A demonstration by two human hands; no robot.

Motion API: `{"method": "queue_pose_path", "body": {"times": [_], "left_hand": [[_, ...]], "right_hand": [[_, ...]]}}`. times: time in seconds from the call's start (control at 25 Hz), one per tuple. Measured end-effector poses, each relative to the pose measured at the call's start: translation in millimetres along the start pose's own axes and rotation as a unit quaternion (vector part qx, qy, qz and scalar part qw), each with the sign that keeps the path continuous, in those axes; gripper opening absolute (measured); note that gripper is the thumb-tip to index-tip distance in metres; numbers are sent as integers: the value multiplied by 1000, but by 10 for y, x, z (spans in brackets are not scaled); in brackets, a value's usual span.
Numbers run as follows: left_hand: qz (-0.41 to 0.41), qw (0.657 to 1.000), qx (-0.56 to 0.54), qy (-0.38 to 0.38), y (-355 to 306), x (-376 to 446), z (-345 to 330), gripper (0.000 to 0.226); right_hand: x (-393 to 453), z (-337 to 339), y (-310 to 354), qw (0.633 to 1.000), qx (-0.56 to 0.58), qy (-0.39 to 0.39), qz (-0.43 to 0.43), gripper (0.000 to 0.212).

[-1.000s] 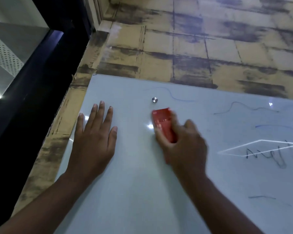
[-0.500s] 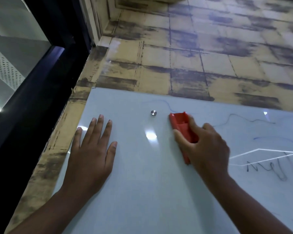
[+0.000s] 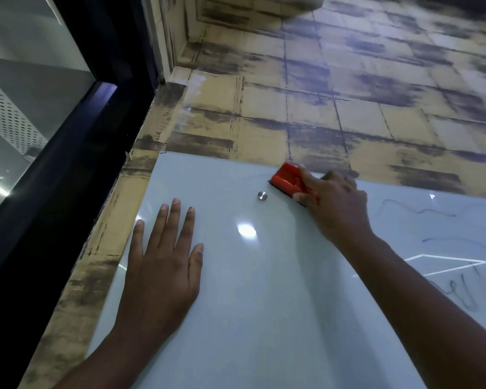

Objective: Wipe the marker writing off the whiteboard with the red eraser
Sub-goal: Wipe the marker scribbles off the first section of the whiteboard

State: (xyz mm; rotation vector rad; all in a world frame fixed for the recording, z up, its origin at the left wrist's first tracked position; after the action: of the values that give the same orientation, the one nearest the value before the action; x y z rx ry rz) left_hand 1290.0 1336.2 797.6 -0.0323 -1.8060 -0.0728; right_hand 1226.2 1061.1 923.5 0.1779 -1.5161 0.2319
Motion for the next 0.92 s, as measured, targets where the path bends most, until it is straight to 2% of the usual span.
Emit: {"method": "queue_pose_path", "body": {"times": [0.08, 0.2, 0.36, 0.56, 0.76, 0.84, 0.92], "left_hand": [[0, 1000, 2, 6, 1, 5, 2, 65], [0, 1000, 1, 9, 3, 1, 9, 65], [1, 1000, -8, 12, 18, 3, 32, 64], [4, 1000, -26, 9, 36, -2, 53, 65], [3, 1000, -27, 6, 23, -4, 56, 65], [7, 1000, -24, 5, 10, -8, 67, 65], [17, 999, -28, -3, -35, -2, 116, 65]], "right_hand": [[208, -48, 258, 998, -5, -5, 67, 57], [392, -161, 646, 983, -13, 30, 178, 57], [437, -265, 842, 974, -11, 11, 227, 55], [327, -232, 310, 987, 40, -48, 147, 54], [-71, -76, -507, 997, 4, -77, 15, 53], [-382, -111, -497, 994, -22, -103, 4, 51], [-689, -201, -325, 992, -26, -117, 36, 51]]}}
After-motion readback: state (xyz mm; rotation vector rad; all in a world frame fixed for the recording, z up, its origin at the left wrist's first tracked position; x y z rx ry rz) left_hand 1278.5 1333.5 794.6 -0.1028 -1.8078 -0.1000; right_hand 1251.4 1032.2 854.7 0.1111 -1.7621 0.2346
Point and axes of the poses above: each hand's wrist, its own x-axis towards the middle knuckle, its own z-axis out of the back of the hand, y = z × x, the point moved 2 cm from there along x, towards the middle knuckle, and after that the axes turned 4 degrees about x, right-handed, at the moved point
